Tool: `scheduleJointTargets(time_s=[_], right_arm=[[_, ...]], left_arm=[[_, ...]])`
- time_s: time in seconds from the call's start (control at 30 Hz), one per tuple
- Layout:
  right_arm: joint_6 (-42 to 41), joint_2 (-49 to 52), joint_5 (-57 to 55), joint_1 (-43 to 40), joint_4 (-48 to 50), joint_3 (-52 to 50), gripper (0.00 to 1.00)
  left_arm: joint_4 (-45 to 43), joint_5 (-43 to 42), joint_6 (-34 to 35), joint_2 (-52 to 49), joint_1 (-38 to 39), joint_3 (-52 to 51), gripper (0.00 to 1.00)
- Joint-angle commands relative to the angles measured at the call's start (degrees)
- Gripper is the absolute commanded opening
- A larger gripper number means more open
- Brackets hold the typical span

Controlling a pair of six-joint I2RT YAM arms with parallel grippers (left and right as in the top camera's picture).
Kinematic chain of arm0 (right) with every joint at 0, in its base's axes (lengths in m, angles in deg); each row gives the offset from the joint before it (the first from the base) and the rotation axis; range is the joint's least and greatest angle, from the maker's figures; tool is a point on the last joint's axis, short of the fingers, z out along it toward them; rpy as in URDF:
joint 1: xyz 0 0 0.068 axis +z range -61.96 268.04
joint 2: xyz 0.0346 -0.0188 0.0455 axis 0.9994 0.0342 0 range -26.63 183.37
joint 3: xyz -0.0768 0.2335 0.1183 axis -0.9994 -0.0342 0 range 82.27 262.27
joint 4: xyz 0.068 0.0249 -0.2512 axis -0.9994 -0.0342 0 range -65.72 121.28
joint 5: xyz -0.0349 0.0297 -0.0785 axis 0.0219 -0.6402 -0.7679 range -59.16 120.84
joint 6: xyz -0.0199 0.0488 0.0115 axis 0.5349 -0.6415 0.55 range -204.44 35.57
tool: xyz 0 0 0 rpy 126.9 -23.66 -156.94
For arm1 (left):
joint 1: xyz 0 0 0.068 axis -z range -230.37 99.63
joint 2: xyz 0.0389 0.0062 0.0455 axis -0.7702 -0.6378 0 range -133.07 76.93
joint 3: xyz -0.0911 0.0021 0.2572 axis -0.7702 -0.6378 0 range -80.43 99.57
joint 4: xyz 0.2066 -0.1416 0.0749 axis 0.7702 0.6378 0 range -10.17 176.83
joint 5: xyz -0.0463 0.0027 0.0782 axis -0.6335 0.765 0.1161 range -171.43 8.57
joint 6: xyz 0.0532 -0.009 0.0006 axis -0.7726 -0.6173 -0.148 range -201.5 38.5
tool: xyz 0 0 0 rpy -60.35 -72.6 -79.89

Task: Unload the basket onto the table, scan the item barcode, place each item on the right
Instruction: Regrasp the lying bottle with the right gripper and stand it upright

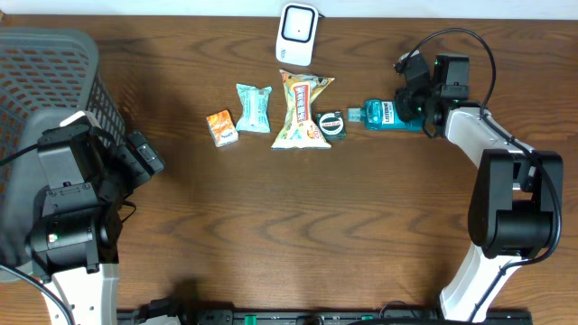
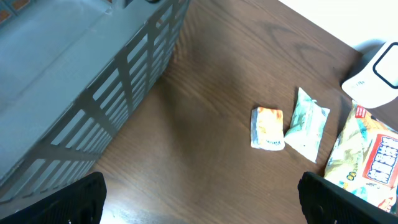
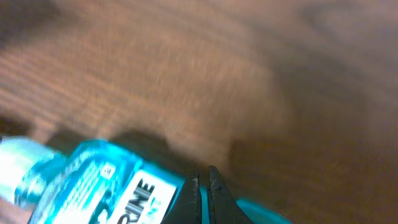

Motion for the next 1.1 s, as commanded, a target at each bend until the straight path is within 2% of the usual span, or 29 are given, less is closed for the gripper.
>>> scheduleJointTargets(time_s=[0.0, 0.27, 0.43, 0.57, 0.73, 0.87, 0.97, 1.0, 1.07], right_arm=[[-3.3, 0.0, -0.7, -0.3, -2.6, 0.4, 0.01], [-9.7, -2.0, -2.4, 0.1, -13.5, 0.4, 0.01], [-14.8, -9.0, -1.4, 0.2, -23.5, 0.4, 0.01], [-14.0, -14.9, -0.1, 1.0, -27.4, 0.4, 0.03], [-14.1, -18.2, 0.1, 2.1, -25.8, 0.4, 0.55], [-15.7, -17.4, 0.3, 3.0, -27.6, 0.3, 0.68], [-15.6, -15.8, -0.1, 4.9, -29.2, 0.1, 0.95], [-15.6, -15.1, -0.9, 5.5, -29.4, 0.0, 0.99], [-15.6, -13.6, -4.4, 7.1, -29.8, -0.3, 0.99]], left_arm=[[0.1, 0.7, 0.5, -0.1, -0.3, 0.3, 0.98], [0.1, 0.7, 0.5, -0.1, -0.3, 0.3, 0.98], [0.1, 0.7, 0.5, -0.1, -0.3, 0.3, 0.98], [0.1, 0.7, 0.5, -0.1, -0.3, 0.3, 0.98], [0.1, 0.7, 0.5, -0.1, -0.3, 0.3, 0.98], [0.1, 0.7, 0.5, -0.1, -0.3, 0.3, 0.98], [0.1, 0.7, 0.5, -0.1, -0.3, 0.3, 0.98], [0.1, 0.7, 0.5, -0.1, -0.3, 0.3, 0.98], [0.1, 0.7, 0.5, -0.1, -0.3, 0.3, 0.98]])
